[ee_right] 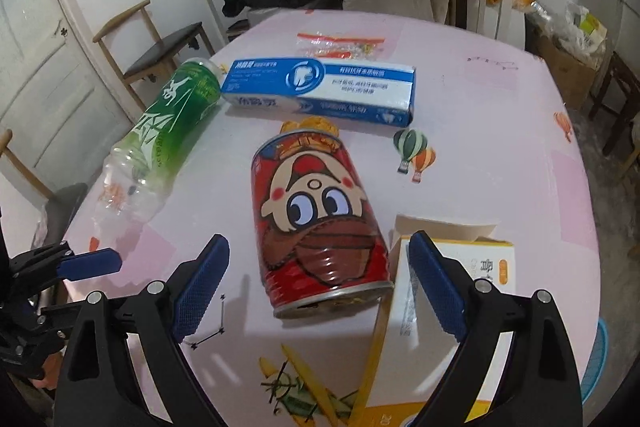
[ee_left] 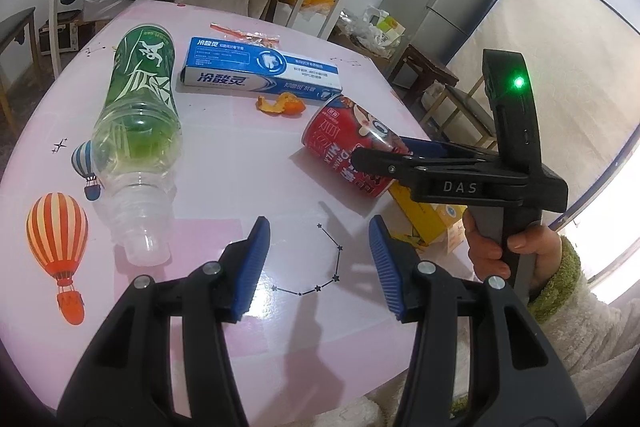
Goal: Collect trash
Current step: 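Close the right gripper around the red milk can and lift it, then hold the can up with the right gripper while the left gripper approaches the medicine box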
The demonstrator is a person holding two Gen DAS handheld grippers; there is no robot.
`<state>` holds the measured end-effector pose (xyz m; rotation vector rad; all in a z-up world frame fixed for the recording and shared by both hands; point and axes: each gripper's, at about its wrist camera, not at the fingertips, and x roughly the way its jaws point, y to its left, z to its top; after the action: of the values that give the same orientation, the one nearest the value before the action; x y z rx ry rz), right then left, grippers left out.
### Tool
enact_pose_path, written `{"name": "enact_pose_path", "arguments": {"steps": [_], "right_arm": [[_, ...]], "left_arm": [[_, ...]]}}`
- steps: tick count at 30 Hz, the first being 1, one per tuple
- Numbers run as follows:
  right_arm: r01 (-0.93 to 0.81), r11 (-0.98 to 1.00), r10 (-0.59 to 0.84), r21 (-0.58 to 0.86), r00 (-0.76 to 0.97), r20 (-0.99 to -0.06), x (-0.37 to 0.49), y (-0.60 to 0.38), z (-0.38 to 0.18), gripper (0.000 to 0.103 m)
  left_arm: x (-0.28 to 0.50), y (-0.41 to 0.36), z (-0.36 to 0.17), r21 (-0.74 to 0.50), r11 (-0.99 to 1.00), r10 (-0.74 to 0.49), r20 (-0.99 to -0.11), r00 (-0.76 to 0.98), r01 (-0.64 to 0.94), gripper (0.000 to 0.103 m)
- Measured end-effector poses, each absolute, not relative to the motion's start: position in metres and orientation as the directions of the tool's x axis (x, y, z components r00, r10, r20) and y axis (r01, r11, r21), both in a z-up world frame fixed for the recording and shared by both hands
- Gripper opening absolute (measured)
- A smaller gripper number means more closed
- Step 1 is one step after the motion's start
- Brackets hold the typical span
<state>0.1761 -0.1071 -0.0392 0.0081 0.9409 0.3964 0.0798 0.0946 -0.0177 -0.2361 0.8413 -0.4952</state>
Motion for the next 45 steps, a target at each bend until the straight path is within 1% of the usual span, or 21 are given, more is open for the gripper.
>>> {"name": "enact_pose_path", "arguments": {"steps": [4,8,9,10,11,19,26,39,44,45], "right_arm": [[-0.340,0.932,0.303,0.128,0.535,-0.788,0.174,-0.102,-0.041,0.088],[-0.364,0.927,0.284,0.086,0.537,-0.795,0.169,-0.092,-0.041,0.077],[-0.365,0.927,0.280,0.082,0.534,-0.798,0.169,-0.091,-0.042,0.076],[-0.364,0.929,0.270,0.072,0.532,-0.803,0.168,-0.090,-0.044,0.072],[-0.363,0.930,0.262,0.064,0.530,-0.807,0.168,-0.089,-0.045,0.065],[-0.356,0.925,0.318,0.133,0.533,-0.784,0.158,-0.096,-0.030,0.065],[-0.341,0.929,0.323,0.147,0.550,-0.770,0.149,-0.102,-0.009,0.065],[-0.338,0.920,0.358,0.198,0.524,-0.773,0.139,-0.100,-0.011,0.064],[-0.343,0.917,0.366,0.204,0.518,-0.773,0.141,-0.098,-0.014,0.067],[-0.338,0.918,0.365,0.208,0.515,-0.775,0.143,-0.098,-0.016,0.067]], "left_arm": [[0.082,0.095,-0.021,-0.401,0.856,-0.517,-0.656,0.550,0.326,0.048],[0.082,0.093,-0.022,-0.401,0.855,-0.519,-0.658,0.546,0.329,0.048],[0.082,0.093,-0.021,-0.401,0.855,-0.519,-0.657,0.547,0.330,0.048],[0.081,0.093,-0.020,-0.400,0.854,-0.519,-0.655,0.549,0.331,0.048],[0.081,0.092,-0.020,-0.400,0.854,-0.520,-0.653,0.550,0.332,0.048],[0.074,0.094,-0.017,-0.396,0.858,-0.513,-0.651,0.559,0.327,0.048],[0.075,0.099,-0.015,-0.398,0.860,-0.510,-0.644,0.570,0.320,0.048],[0.075,0.096,-0.022,-0.382,0.867,-0.498,-0.667,0.555,0.319,0.048],[0.077,0.092,-0.027,-0.364,0.878,-0.478,-0.695,0.538,0.310,0.052],[0.077,0.090,-0.028,-0.354,0.884,-0.467,-0.702,0.537,0.306,0.057]]}}
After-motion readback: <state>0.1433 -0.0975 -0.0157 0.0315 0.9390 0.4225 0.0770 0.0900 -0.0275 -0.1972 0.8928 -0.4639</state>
